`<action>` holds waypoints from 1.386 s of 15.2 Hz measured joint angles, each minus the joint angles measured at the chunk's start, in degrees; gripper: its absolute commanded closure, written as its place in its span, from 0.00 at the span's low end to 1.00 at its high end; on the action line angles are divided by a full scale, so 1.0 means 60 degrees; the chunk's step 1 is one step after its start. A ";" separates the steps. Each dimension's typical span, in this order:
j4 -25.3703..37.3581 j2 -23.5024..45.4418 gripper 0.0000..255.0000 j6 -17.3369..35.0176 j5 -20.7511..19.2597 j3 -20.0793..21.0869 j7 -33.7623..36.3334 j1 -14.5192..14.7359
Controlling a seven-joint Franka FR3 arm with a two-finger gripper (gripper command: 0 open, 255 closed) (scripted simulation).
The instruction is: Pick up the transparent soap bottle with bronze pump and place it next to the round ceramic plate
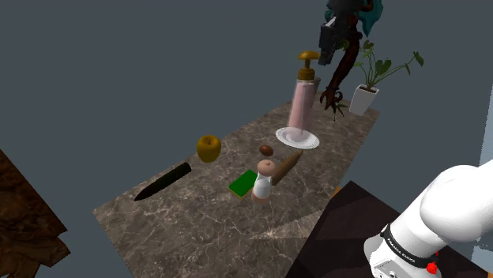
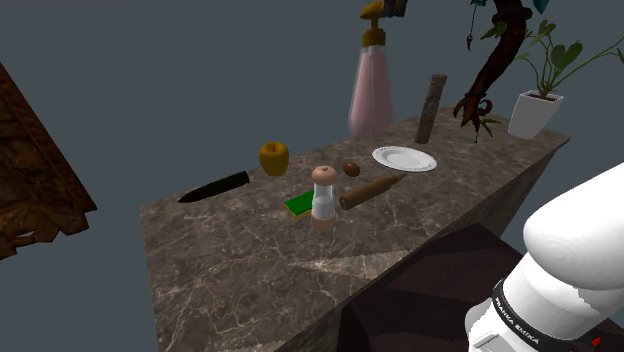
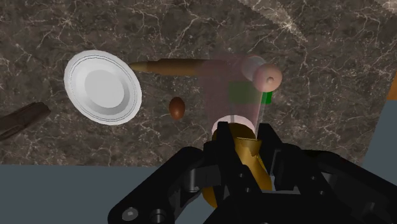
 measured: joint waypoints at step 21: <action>0.4149 0.1438 1.00 -0.2755 -0.0859 -0.3333 -0.4925 -0.1451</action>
